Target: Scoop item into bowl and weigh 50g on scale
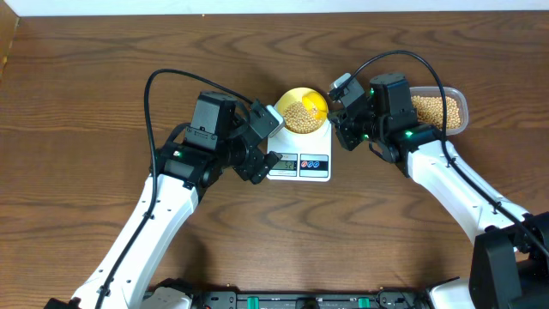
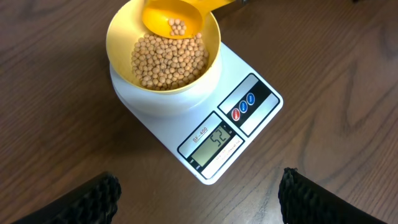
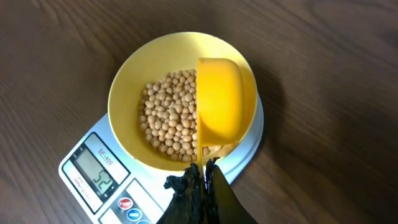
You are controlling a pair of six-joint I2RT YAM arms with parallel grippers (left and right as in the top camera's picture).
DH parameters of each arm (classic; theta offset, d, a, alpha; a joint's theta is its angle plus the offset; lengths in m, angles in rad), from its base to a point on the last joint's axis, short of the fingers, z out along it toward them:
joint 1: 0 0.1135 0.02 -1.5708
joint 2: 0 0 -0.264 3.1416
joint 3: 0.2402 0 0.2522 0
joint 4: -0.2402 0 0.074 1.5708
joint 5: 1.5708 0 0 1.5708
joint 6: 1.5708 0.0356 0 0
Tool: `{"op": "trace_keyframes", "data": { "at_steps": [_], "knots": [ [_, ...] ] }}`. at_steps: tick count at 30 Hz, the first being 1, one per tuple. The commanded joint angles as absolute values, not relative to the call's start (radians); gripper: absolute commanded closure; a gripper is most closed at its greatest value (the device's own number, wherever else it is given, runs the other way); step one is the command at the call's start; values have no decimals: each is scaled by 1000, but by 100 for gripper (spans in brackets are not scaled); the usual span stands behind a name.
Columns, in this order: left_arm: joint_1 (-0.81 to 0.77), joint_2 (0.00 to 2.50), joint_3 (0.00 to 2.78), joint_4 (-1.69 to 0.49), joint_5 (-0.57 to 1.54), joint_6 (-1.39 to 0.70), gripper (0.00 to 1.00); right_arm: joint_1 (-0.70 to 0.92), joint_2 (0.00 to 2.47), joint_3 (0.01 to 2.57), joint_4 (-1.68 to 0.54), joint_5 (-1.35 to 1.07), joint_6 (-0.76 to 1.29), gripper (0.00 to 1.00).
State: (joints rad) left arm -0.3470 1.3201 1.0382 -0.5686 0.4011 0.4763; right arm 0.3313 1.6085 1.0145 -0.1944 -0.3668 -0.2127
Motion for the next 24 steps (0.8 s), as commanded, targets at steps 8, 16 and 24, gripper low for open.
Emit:
{"op": "trace_keyframes", "data": {
  "at_steps": [8,16,24],
  "knots": [
    [-342,1313,1031,-568,400,489,16,353,1609,1034,-202,-372,-227,99],
    [-342,1313,1031,-568,400,490,16,384,1626,1034,-214,-373,-271,99],
    [-342,1313,1031,-568,400,490,16,387,1635,1034,-229,-385,-270,99]
  ]
}}
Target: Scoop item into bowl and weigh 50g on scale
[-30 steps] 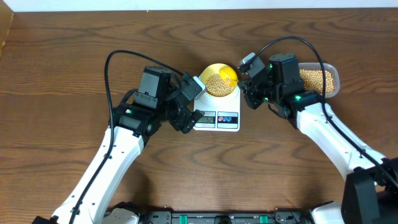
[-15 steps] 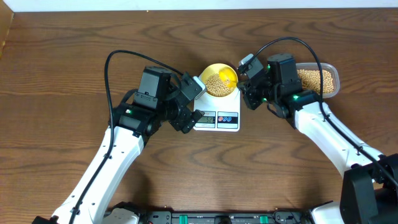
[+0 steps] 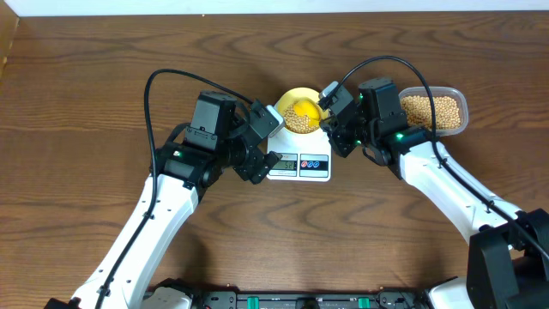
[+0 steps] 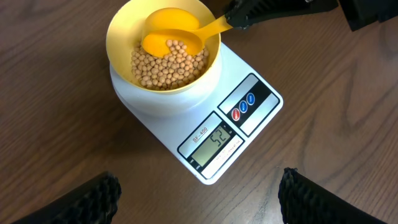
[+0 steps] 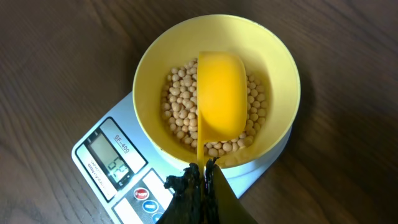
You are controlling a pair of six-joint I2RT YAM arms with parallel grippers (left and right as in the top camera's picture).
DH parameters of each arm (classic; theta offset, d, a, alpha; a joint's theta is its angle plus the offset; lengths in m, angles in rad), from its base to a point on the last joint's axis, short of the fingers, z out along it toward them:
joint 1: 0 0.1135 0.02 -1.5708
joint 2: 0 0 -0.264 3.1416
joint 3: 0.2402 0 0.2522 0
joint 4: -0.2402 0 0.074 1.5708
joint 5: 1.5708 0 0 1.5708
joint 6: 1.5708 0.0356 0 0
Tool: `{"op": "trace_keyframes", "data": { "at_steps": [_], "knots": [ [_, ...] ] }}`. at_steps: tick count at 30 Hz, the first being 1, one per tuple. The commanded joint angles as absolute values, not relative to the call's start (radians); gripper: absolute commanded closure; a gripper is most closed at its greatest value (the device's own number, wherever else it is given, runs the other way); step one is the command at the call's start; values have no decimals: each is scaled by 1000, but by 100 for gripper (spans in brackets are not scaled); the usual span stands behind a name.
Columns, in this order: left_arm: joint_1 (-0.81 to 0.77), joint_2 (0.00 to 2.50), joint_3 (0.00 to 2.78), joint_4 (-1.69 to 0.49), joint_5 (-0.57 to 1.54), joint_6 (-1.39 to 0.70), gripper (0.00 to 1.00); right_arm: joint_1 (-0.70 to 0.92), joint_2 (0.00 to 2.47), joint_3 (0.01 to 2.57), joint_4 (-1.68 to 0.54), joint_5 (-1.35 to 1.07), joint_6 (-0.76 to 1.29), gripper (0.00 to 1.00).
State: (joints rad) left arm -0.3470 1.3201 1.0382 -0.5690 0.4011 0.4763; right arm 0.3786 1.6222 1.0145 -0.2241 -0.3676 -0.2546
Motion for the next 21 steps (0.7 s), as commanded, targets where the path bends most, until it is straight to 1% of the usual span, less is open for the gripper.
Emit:
{"op": "trace_keyframes", "data": {
  "at_steps": [1,9,16,21],
  "knots": [
    [-342,1313,1031,-568,400,490,16,387,1635,1034,-228,-398,-270,99],
    [-342,1313,1031,-568,400,490,16,387,1635,1034,-228,-531,-255,99],
    [-342,1313,1031,-568,400,490,16,387,1635,1034,-229,-566,-245,99],
    [-342,1313,1031,-568,400,490,16,387,1635,1034,-229,-568,-196,99]
  ]
}}
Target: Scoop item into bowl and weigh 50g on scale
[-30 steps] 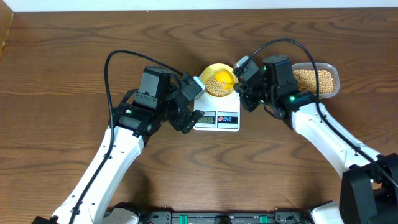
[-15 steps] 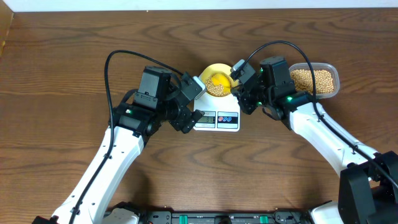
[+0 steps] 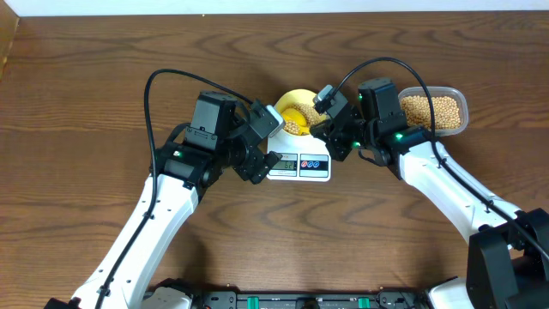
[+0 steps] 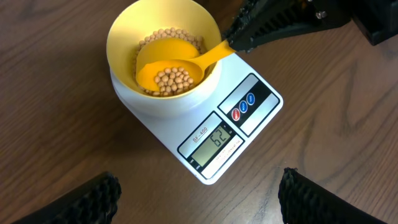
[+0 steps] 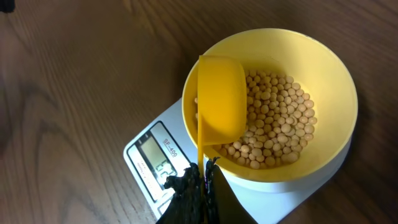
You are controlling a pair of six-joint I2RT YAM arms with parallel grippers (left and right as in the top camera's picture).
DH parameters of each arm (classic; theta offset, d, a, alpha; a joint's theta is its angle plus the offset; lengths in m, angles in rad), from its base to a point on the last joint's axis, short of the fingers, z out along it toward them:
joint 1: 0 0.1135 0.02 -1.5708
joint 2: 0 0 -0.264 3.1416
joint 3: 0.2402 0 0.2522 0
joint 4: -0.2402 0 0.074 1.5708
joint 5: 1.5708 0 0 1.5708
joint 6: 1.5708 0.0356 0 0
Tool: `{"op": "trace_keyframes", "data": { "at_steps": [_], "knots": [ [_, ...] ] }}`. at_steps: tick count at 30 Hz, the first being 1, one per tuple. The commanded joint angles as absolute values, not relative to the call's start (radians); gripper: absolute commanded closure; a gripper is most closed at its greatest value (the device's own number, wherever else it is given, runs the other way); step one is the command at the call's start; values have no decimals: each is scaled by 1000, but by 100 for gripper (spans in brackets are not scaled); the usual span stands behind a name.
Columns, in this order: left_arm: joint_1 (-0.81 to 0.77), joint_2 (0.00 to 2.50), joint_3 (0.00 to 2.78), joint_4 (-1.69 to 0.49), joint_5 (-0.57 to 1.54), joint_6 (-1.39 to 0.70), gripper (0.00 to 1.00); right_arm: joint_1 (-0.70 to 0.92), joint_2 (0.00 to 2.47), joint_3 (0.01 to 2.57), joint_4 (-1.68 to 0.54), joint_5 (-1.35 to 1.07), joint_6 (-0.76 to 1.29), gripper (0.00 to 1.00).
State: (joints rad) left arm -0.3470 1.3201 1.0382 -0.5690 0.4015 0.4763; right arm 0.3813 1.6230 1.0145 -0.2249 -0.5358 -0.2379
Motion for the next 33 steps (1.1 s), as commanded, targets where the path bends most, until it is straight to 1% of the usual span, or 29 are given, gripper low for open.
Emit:
{"op": "trace_keyframes", "data": {
  "at_steps": [1,11,20,33],
  "knots": [
    [-342,1313,1031,-568,400,490,16,387,1635,1034,-229,-568,-185,99],
    [-342,1313,1031,-568,400,490,16,353,1635,1034,-220,-549,-99,99],
    [-342,1313,1031,-568,400,490,16,280,1635,1034,-151,-567,68,99],
    [-342,1313,1031,-568,400,490,16,266,1635,1034,-119,-613,82,99]
  ]
}}
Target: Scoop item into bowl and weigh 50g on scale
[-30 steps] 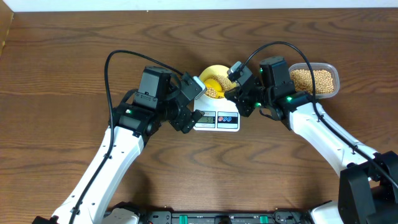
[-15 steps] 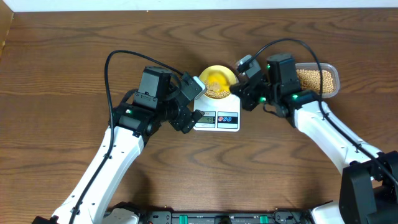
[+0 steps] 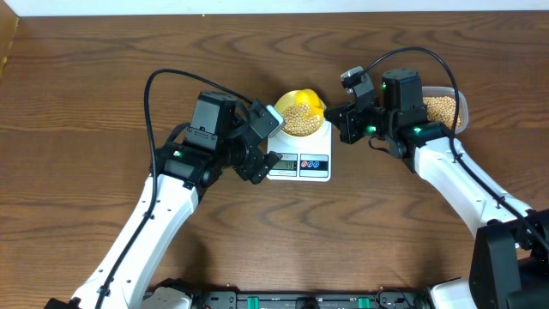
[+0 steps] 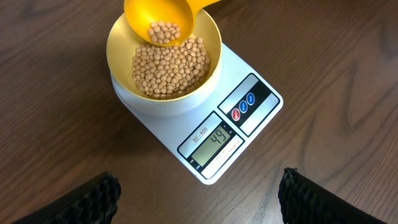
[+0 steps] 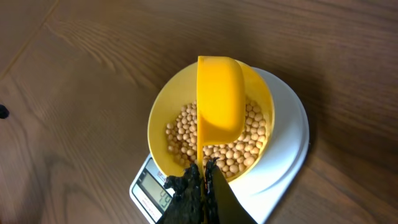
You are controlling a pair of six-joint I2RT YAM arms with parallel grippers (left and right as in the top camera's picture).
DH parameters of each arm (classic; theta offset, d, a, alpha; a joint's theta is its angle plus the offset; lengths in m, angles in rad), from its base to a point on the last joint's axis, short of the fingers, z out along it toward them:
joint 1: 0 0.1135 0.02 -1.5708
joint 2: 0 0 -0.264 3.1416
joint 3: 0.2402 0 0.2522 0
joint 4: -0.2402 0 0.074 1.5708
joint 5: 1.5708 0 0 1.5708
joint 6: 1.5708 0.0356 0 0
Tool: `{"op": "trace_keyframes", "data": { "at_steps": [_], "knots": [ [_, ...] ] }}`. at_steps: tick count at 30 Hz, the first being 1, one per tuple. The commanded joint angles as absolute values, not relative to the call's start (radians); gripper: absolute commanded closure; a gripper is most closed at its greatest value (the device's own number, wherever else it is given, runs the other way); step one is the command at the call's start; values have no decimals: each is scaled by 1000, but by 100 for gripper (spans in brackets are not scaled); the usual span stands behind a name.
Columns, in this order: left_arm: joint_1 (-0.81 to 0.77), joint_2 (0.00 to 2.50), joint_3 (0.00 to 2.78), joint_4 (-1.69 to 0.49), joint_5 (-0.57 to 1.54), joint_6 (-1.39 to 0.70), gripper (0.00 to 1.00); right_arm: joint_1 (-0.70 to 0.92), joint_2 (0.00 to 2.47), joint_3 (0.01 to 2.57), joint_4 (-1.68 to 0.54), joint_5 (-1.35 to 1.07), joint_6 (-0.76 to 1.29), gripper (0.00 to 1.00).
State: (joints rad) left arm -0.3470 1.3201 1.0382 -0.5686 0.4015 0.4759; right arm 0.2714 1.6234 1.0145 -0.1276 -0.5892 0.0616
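Observation:
A yellow bowl (image 4: 121,46) of soybeans (image 4: 169,68) stands on the white scale (image 4: 236,134), whose display (image 4: 216,139) reads 44. My right gripper (image 5: 203,167) is shut on the handle of a yellow scoop (image 5: 219,102), held above the bowl's far rim with a few beans in it (image 4: 163,31). In the overhead view the scoop (image 3: 314,105) sits at the bowl's right edge. My left gripper (image 4: 198,193) hangs open over the wood in front of the scale, holding nothing.
A clear tub of soybeans (image 3: 446,109) lies at the back right, partly behind my right arm. Black cables loop over both arms. The table's far edge (image 3: 274,15) runs along the top of the overhead view.
My right gripper has lifted the scoop out of the bowl with a few beans in it and drawn back to the right. The display went from 62 to 44.
First the scoop hung over the bowl's far side and the display read 52. Then it lay on the beans, still 52. Then it was dug into them with the display at 62. Now it is raised with beans and the display reads 44. The left arm stayed still.

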Motion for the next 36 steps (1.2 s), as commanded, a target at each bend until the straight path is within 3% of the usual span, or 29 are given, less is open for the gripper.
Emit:
{"op": "trace_keyframes", "data": {
  "at_steps": [1,22,36],
  "knots": [
    [-342,1313,1031,-568,400,490,16,266,1635,1034,-118,-613,82,99],
    [-342,1313,1031,-568,400,490,16,288,1635,1034,-124,-651,62,99],
    [-342,1313,1031,-568,400,490,16,327,1635,1034,-109,-587,-157,99]
  ]
}}
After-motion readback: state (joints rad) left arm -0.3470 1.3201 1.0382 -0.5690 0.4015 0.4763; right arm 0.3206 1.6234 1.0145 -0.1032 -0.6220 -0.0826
